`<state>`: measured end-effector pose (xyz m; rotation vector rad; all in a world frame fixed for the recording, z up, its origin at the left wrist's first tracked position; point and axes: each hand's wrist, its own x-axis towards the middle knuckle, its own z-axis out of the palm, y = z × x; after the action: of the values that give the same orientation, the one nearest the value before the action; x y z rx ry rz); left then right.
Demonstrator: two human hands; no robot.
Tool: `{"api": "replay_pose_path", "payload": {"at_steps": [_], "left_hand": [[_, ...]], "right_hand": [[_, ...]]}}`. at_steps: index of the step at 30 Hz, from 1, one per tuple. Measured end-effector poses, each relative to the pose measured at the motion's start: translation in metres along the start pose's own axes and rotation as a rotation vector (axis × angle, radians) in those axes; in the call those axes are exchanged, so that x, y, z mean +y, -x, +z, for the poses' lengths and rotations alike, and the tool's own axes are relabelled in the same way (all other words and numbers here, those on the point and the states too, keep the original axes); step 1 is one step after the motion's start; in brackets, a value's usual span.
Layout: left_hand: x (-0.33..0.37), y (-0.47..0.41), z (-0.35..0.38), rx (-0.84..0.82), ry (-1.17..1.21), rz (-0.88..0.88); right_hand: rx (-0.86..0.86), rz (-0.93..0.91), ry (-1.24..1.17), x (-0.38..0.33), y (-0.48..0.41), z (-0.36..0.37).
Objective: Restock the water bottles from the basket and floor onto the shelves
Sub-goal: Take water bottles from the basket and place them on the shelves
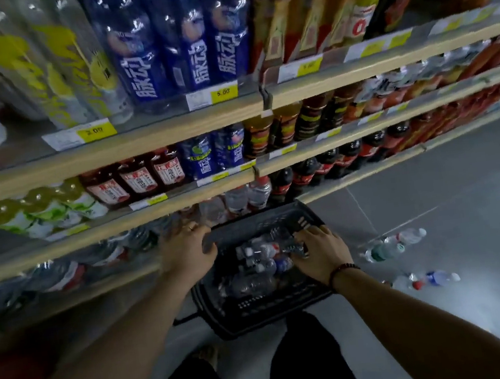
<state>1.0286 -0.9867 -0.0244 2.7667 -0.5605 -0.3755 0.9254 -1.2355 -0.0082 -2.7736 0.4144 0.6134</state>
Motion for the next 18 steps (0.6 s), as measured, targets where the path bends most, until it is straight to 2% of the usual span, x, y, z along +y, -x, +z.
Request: {"api": "replay_pose_path", "payload": {"at_steps": [8, 14, 18], "left_hand": [[0.049, 0.029, 0.073, -0.094, 0.125, -0.369], [0.063, 0.031, 0.125, -0.027, 0.19, -0.562], [0.06, 0.027, 0.181, -0.002, 0.283, -0.606]], "right_hand": [[-0.151, -0.178, -0.022, 0.051, -0.063, 0.02], [-0.247, -0.126, -0.159, 0.083, -0.099, 0.074], [-0.261, -0.08, -0.241, 0.102, -0.123, 0.125]]}}
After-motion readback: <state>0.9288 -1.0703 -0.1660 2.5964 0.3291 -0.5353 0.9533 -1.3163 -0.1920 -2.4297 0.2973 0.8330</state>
